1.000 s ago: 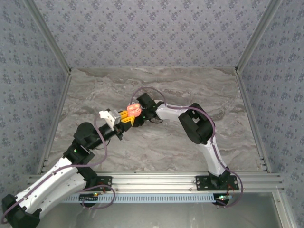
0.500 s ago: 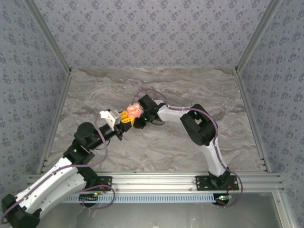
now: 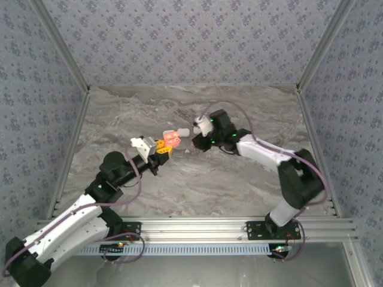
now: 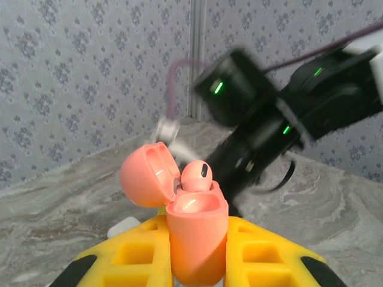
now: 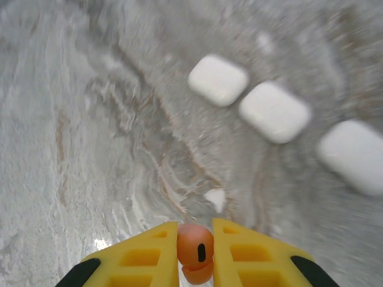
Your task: Insert wireless bluetooth earbuds into charging case
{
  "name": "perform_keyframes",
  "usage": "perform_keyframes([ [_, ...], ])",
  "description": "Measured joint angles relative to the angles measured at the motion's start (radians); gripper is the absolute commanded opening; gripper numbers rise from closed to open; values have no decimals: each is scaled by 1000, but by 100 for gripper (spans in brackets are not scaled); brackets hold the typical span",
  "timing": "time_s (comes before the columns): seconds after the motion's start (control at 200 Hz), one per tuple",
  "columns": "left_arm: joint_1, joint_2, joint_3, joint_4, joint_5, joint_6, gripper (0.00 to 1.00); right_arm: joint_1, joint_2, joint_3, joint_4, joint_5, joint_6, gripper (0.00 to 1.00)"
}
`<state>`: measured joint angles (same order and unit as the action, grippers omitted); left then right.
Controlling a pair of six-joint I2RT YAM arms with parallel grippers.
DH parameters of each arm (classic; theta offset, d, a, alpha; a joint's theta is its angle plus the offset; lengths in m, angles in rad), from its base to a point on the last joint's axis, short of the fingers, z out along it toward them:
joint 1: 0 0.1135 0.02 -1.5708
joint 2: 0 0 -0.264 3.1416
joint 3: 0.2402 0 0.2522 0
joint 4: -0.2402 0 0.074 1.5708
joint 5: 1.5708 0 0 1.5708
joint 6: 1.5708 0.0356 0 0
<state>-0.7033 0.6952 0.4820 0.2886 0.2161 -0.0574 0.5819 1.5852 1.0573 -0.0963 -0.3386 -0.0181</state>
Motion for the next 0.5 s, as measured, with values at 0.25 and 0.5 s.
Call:
perform_keyframes([
  [0.25, 0, 121, -1, 70, 32, -30, 0, -85, -297, -42, -12, 5, 26, 19],
  [0.5, 0, 225, -1, 135, 89, -59, 0, -4, -439, -39, -13, 8, 26, 20],
])
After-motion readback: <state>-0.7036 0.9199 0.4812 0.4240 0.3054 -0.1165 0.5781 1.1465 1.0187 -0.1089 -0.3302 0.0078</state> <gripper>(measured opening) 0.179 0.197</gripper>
